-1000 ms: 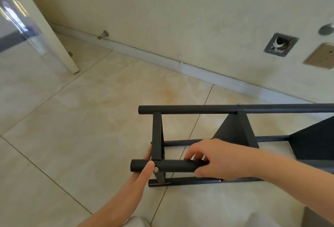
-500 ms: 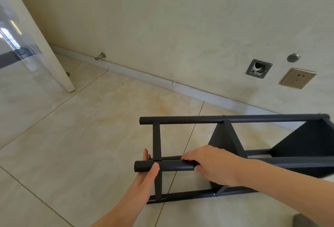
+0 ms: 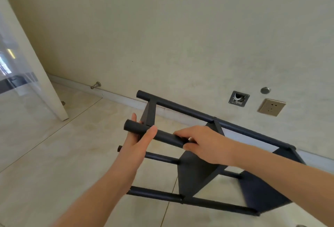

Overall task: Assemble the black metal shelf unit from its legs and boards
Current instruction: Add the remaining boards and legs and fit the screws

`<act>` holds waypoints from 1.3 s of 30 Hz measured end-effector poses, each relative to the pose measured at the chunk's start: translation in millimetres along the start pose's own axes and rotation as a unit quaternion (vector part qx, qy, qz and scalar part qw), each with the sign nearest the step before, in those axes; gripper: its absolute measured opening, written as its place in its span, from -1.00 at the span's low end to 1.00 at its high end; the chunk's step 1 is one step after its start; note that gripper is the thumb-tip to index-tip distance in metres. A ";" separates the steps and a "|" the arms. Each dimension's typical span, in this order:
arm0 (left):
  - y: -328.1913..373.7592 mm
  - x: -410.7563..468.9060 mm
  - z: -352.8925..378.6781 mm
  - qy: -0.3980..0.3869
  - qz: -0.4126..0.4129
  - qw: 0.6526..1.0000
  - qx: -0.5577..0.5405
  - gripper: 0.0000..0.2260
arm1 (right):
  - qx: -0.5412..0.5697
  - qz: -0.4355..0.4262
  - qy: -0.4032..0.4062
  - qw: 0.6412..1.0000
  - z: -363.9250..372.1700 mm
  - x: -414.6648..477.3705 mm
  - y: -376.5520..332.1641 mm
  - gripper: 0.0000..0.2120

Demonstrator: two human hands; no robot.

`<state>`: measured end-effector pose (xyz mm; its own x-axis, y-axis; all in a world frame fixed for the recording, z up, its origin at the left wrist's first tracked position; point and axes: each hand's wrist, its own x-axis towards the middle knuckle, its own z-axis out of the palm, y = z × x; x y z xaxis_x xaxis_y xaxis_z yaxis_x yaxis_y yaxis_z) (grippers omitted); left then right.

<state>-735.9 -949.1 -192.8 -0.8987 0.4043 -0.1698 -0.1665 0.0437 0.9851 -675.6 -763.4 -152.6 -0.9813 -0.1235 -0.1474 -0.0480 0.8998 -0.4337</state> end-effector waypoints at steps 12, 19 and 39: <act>124.6 26.3 67.0 0.008 0.166 0.980 0.108 -0.19 | 0.118 0.029 0.152 0.981 -89.0 -44.6 1.9 -0.80; 152.9 14.7 118.6 0.031 0.205 0.955 0.210 -0.23 | 0.190 0.072 0.204 0.958 -97.2 -85.2 18.5 -0.65; 165.0 -14.6 179.7 -0.110 0.229 0.930 0.265 -0.35 | 0.246 0.235 0.283 0.897 -114.7 -202.1 112.0 -0.58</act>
<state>-677.3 -783.6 -22.8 -0.7116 0.6659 0.2239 0.4896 0.2415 0.8378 -504.0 -589.6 -69.4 -0.8150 0.5794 -0.0020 0.3476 0.4861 -0.8018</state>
